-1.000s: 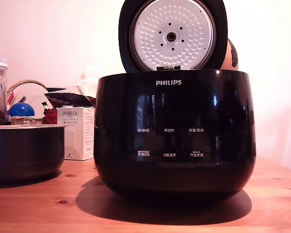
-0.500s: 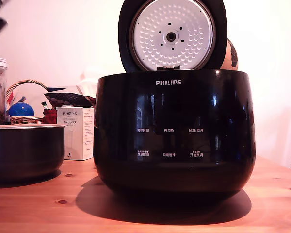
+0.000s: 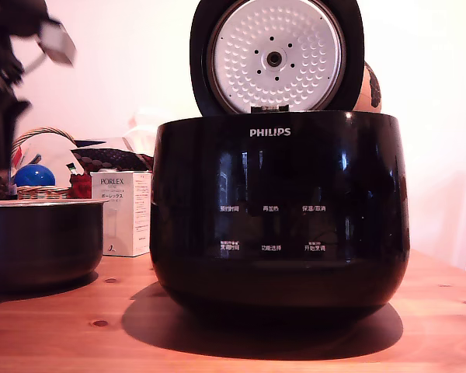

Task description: Pick up the metallic pot next to the rice cooker

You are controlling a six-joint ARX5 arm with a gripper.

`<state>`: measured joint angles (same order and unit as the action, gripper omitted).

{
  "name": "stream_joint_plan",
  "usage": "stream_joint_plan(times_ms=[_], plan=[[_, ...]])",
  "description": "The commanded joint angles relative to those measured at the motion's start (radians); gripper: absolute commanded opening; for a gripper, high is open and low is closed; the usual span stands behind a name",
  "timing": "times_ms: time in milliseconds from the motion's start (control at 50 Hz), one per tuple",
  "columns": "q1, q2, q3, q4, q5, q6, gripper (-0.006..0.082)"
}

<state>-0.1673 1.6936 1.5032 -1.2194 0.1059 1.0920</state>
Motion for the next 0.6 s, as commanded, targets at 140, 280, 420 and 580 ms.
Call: stream_joint_plan(times_ms=[140,280,420,580], plan=[[0.008,0.08,0.002,0.02,0.02,-0.003,0.0351],[0.01,0.12,0.002,0.026,0.018,-0.003,0.0351],[0.01,0.154,0.002,0.044,0.018,-0.003,0.0351],[0.01,0.179,0.002,0.069,0.018,-0.004,0.0348]])
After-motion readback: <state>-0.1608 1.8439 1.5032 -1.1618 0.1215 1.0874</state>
